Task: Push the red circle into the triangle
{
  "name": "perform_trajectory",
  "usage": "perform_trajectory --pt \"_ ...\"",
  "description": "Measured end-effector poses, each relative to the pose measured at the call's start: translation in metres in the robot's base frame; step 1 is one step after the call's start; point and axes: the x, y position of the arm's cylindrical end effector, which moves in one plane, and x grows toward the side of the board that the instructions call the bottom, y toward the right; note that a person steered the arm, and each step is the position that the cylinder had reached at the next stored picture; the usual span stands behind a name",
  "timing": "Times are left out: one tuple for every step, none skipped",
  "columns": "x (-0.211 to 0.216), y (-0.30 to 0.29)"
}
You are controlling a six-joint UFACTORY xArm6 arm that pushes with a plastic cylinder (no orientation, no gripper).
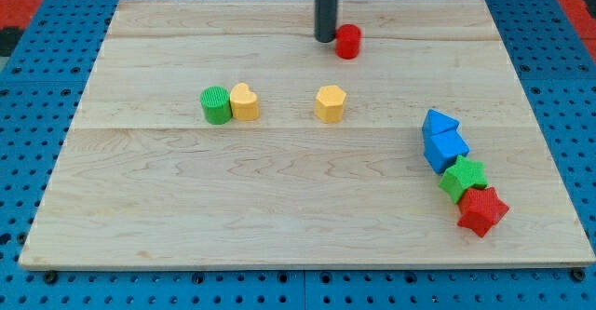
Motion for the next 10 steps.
perform_trajectory --pt "0.0 0.013" --pt "-0.025 0.013" --pt "0.014 0.02" --pt "0.041 0.031" --pt "0.0 0.028" --pt "0.039 0.071" --pt "0.074 0.071" --pt "0.088 0.075" --pt "0.101 0.081" --pt "0.106 0.081"
